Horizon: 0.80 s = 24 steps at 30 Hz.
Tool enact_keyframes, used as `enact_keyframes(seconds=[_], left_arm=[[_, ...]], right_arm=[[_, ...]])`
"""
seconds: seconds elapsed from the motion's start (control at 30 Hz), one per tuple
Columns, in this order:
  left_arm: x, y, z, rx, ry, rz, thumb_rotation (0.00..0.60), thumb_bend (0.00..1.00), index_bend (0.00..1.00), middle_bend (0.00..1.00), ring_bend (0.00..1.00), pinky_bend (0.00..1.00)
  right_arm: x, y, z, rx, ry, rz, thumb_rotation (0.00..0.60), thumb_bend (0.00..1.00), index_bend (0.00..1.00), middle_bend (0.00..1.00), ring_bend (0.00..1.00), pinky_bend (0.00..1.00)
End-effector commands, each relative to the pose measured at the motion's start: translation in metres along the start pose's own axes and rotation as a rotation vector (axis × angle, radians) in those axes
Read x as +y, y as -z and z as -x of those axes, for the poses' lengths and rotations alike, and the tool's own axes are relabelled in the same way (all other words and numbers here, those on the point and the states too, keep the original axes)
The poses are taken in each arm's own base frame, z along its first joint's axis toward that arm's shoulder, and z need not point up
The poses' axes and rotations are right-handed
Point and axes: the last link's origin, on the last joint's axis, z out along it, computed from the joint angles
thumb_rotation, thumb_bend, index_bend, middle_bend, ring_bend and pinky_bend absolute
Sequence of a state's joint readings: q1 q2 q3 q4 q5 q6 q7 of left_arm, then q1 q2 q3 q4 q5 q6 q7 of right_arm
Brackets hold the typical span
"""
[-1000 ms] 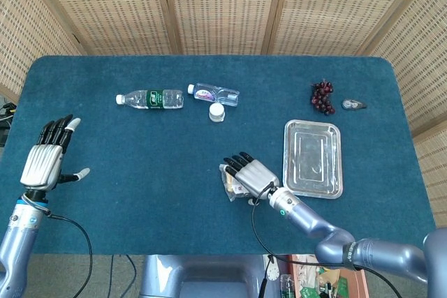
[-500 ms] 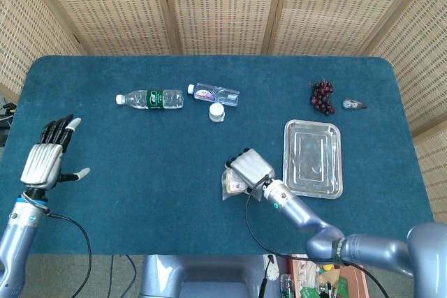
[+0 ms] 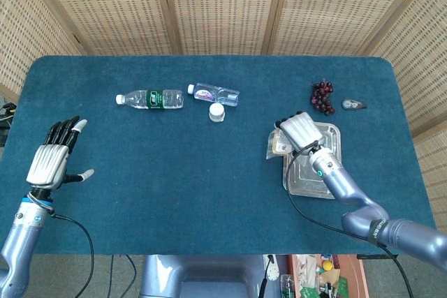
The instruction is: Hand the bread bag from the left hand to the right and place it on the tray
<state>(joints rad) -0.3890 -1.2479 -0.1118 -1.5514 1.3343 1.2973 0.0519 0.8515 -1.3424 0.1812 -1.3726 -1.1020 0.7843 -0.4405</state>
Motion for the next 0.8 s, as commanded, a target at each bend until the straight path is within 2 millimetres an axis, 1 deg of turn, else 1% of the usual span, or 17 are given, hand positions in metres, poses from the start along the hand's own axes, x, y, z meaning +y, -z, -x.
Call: enact_keyframes(seconds=[0.03,0.13,0.3,0.33,0.37,0.4,0.43,0.47,0.5,0.57,0.7,0.73,0.8], left_arm=[[0.001,0.0,0.001,-0.004,0.002,0.002,0.6,0.0,0.0,0.0,0.0,0.0],[0.001,0.0,0.001,-0.005,0.0,-0.001,0.6,0.0,0.0,0.0,0.0,0.0],[-0.001,-0.001,0.001,-0.008,0.003,-0.007,0.6,0.0,0.0,0.0,0.0,0.0],[-0.001,-0.001,0.001,-0.008,0.003,-0.007,0.6,0.0,0.0,0.0,0.0,0.0],[-0.001,-0.001,0.001,-0.008,0.003,-0.008,0.6,0.0,0.0,0.0,0.0,0.0],[-0.001,-0.001,0.001,-0.007,0.003,-0.008,0.6,0.0,0.0,0.0,0.0,0.0],[-0.001,-0.001,0.001,-0.005,0.001,-0.009,0.6,0.0,0.0,0.0,0.0,0.0],[-0.001,-0.001,0.001,-0.004,0.0,-0.009,0.6,0.0,0.0,0.0,0.0,0.0],[-0.001,-0.001,0.001,-0.004,0.001,-0.009,0.6,0.0,0.0,0.0,0.0,0.0],[-0.001,-0.001,0.0,-0.003,0.004,-0.008,0.6,0.0,0.0,0.0,0.0,0.0],[-0.001,0.0,0.0,-0.003,0.006,-0.004,0.6,0.0,0.0,0.0,0.0,0.0],[-0.001,0.001,0.0,-0.004,0.007,-0.003,0.6,0.0,0.0,0.0,0.0,0.0],[-0.001,0.001,0.0,-0.005,0.009,-0.002,0.6,0.0,0.0,0.0,0.0,0.0]], right_arm=[[0.008,0.0,0.03,-0.075,-0.013,0.023,0.6,0.14,0.47,0.57,0.49,0.37],[0.013,-0.001,0.046,-0.109,-0.015,0.042,0.6,0.14,0.47,0.55,0.49,0.37],[0.026,-0.002,0.058,-0.138,0.038,0.068,0.6,0.14,0.47,0.48,0.48,0.37],[0.029,-0.001,0.06,-0.157,0.038,0.071,0.6,0.14,0.43,0.41,0.43,0.35],[0.031,0.001,0.061,-0.178,0.035,0.074,0.6,0.11,0.33,0.28,0.33,0.31],[0.033,0.001,0.061,-0.192,0.034,0.076,0.6,0.09,0.24,0.18,0.24,0.26],[0.036,0.002,0.06,-0.21,0.03,0.085,0.6,0.05,0.11,0.07,0.11,0.18],[0.037,0.003,0.058,-0.211,0.025,0.091,0.6,0.02,0.05,0.02,0.04,0.13],[0.037,0.004,0.056,-0.206,0.019,0.098,0.6,0.0,0.0,0.0,0.0,0.08],[0.039,0.007,0.051,-0.192,0.027,0.108,0.6,0.0,0.0,0.0,0.0,0.02],[0.042,0.018,0.037,-0.136,0.012,0.126,0.6,0.0,0.0,0.0,0.0,0.01],[0.043,0.025,0.028,-0.099,-0.004,0.131,0.6,0.0,0.0,0.0,0.0,0.01],[0.044,0.038,0.019,-0.058,-0.023,0.132,0.6,0.0,0.0,0.0,0.0,0.01]])
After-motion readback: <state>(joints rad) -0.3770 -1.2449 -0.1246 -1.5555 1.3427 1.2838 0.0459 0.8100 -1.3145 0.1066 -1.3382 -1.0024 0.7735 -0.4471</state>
